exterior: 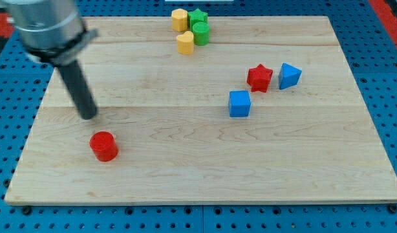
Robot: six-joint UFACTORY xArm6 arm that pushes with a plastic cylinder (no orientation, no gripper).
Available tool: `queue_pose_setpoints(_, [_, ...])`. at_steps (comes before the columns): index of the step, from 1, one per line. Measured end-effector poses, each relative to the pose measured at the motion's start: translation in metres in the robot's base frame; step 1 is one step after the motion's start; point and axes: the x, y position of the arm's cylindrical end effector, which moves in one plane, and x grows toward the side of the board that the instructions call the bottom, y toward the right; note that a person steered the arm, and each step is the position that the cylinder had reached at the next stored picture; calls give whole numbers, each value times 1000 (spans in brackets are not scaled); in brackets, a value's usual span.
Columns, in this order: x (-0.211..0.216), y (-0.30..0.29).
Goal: Move the red circle to the bottom right of the board
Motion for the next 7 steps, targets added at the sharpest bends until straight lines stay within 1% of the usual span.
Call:
queue_pose_setpoints(1, [29, -62])
queue_pose_setpoints(2, [59, -81])
queue_pose_setpoints(3, [71, -27])
queue_pose_setpoints(4, [71, 25])
queue_pose_setpoints(6, [71, 94])
queue_pose_setpoints(7, [71, 161])
